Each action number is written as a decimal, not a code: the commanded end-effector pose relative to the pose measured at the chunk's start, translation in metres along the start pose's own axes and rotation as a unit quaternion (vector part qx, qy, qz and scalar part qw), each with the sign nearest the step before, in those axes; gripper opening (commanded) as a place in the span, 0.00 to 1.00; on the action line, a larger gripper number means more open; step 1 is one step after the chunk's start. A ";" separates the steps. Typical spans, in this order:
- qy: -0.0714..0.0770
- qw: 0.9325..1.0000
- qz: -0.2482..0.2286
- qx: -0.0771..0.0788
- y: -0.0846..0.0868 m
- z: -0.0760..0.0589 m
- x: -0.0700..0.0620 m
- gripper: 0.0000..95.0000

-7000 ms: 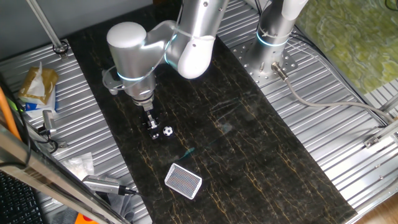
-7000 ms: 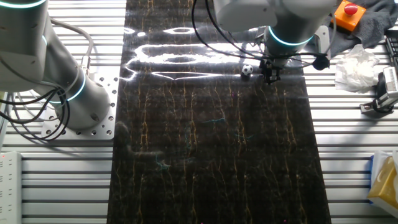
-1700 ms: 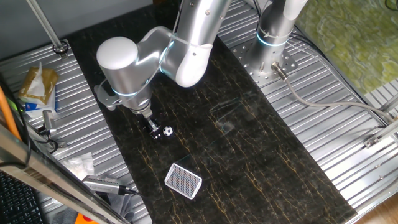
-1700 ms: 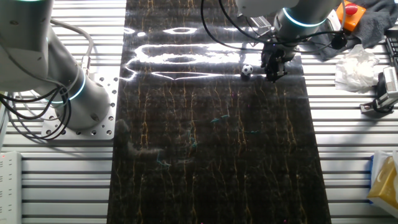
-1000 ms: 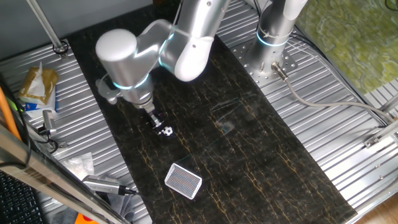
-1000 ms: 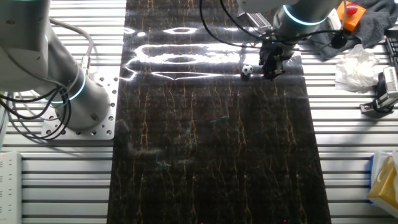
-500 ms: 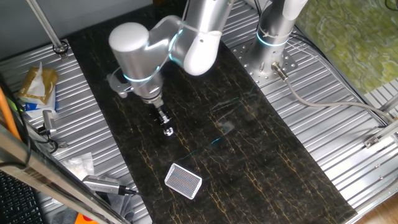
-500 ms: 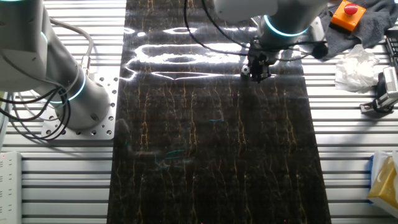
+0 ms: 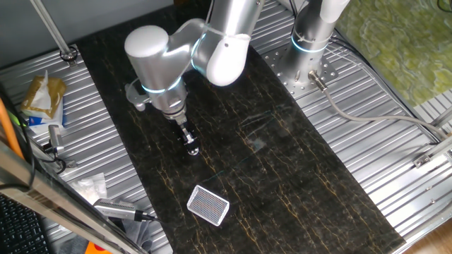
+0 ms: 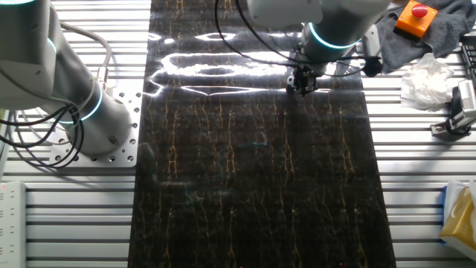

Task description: Push the soccer ball into the goal

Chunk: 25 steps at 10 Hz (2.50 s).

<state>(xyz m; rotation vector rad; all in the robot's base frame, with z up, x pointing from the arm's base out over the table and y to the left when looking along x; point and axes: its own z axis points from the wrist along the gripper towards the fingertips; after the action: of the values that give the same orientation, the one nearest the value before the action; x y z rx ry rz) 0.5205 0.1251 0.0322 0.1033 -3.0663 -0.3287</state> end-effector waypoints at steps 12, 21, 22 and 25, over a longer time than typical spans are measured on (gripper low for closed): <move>-0.012 0.999 0.044 -0.018 0.052 -0.005 0.002 0.20; -0.020 0.998 0.055 -0.031 0.052 0.005 0.014 0.40; -0.020 0.998 0.055 -0.030 0.052 0.004 0.015 0.40; -0.017 0.998 0.046 -0.028 0.040 -0.002 0.017 0.20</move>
<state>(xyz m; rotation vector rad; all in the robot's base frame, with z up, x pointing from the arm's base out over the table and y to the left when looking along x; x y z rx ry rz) 0.5001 0.1611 0.0446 -0.0452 -3.0793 -0.4148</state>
